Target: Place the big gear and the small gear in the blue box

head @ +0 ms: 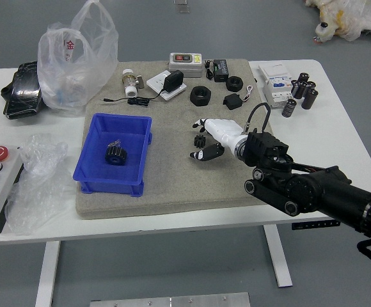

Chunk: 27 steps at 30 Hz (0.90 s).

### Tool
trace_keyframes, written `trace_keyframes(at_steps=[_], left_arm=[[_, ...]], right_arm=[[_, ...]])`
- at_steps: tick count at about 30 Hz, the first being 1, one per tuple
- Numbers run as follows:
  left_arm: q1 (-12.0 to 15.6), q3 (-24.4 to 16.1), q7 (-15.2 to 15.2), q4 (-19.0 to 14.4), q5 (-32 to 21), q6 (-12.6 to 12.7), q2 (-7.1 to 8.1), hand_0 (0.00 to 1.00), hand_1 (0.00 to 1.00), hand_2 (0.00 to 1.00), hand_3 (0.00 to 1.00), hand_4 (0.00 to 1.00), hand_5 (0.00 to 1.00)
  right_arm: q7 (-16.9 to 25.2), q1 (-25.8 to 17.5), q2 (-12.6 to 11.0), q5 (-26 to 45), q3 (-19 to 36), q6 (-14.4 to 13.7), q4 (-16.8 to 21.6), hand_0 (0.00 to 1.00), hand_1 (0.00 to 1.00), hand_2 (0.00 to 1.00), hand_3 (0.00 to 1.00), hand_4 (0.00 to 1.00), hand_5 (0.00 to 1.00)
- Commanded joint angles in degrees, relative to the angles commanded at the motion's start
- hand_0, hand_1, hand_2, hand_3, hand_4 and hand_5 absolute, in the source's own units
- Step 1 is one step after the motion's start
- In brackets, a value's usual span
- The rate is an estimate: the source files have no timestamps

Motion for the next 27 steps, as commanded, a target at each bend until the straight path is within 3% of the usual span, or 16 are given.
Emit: trace_keyframes(at_steps=[2, 3, 17, 21, 27], left_arm=[[0.0, 0.05, -0.02, 0.01, -0.03, 0.0, -0.03, 0.695, 0.642, 0.611, 0.725, 0.7, 0.4], [0.0, 0.08, -0.04, 0.01, -0.06, 0.0, -0.03, 0.695, 0.642, 0.61, 0.725, 0.699, 0.399], [-0.08, 0.18, -0.18, 0.05, -0.09, -0.03, -0.11, 0.695, 0.642, 0.61, 0.724, 0.699, 0.401], [0.02, 0.15, -0.12, 0.04, -0.1, 0.02, -0.11, 0.695, 0.642, 0.61, 0.725, 0.698, 0.398], [0.18, -0.11, 0.11, -0.02, 0.23, 0.0, -0.1, 0.695, 0.642, 0.61, 0.724, 0.697, 0.398]], right_arm=[[-0.03, -0.01, 0.06, 0.13, -0.56, -0.49, -0.25, 0.626, 0.662, 0.586, 0.653, 0.466, 0.183], [-0.04, -0.02, 0.07, 0.1, -0.69, -0.69, -0.32, 0.556, 0.569, 0.464, 0.558, 0.422, 0.002], [1.59, -0.33, -0.21, 0.21, -0.1, -4.25, -0.46, 0.541, 0.542, 0.403, 0.507, 0.365, 0.002], [1.52, -0.5, -1.0, -1.58, 2.16, -4.53, 1.79, 0.541, 0.541, 0.401, 0.504, 0.365, 0.002], [0.52, 0.23, -1.84, -8.0, 5.4, -4.45, 9.51, 0.544, 0.545, 0.413, 0.506, 0.375, 0.002]])
